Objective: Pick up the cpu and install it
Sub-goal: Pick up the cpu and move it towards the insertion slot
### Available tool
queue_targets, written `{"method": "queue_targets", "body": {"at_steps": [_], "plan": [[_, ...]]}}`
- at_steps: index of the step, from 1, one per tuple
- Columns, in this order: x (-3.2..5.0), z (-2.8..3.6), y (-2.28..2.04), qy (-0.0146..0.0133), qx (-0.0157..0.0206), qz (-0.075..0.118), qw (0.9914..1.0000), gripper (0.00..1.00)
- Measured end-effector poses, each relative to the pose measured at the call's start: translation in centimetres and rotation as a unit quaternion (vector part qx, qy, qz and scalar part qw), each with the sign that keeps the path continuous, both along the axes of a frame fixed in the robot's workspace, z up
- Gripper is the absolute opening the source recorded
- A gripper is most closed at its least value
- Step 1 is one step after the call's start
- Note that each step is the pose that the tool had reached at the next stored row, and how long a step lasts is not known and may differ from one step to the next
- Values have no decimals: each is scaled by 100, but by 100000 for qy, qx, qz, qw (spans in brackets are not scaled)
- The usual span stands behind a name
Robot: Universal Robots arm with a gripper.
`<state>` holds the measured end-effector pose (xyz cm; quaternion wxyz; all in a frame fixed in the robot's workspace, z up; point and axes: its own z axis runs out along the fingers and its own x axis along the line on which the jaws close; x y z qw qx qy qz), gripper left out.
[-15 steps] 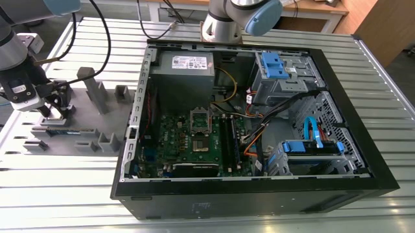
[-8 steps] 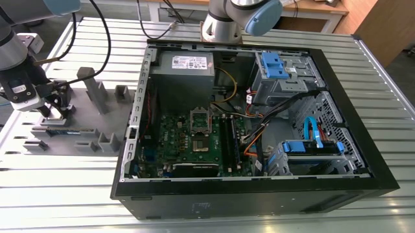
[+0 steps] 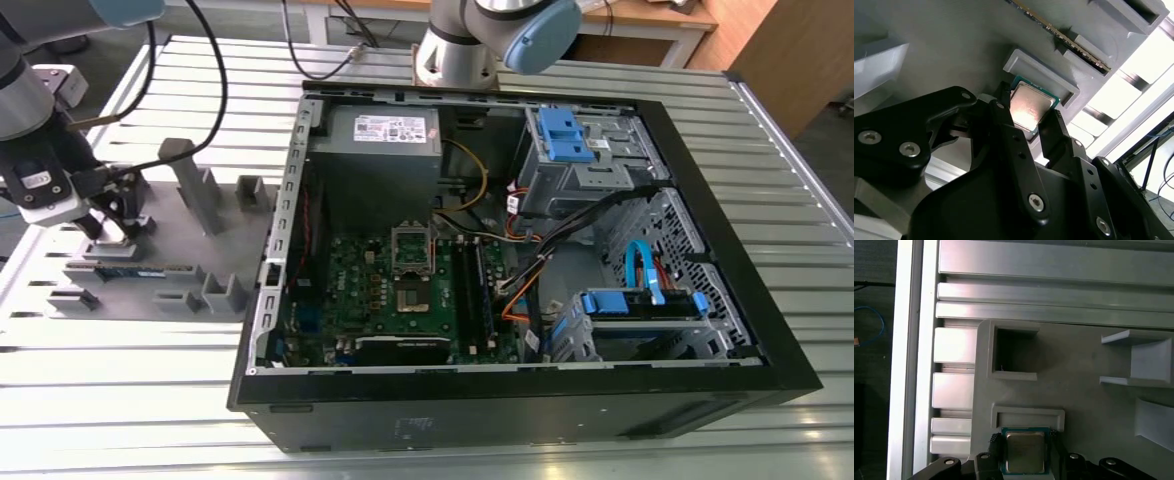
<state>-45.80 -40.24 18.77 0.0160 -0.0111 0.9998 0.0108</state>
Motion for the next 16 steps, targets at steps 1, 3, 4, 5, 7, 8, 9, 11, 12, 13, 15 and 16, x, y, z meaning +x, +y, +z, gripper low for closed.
{"method": "queue_targets", "body": {"at_steps": [1, 3, 4, 5, 7, 8, 9, 11, 12, 13, 15, 16], "plan": [[0, 11, 0, 3, -1, -1, 100000, 47], [0, 37, 0, 3, -3, -2, 100000, 47], [0, 52, 0, 3, -2, -1, 100000, 47], [0, 69, 0, 4, -1, -1, 100000, 47], [0, 106, 0, 3, -2, 0, 100000, 47], [0, 125, 0, 4, -3, -1, 100000, 47], [0, 142, 0, 5, -3, 1, 100000, 47], [0, 181, 0, 6, -7, -1, 100000, 47], [0, 197, 0, 4, -5, -2, 100000, 47], [0, 207, 0, 7, -11, 1, 100000, 47], [1, 208, 0, -7, -9, 1, 100000, 47], [0, 208, 0, -6, -9, 3, 100000, 47]]}}
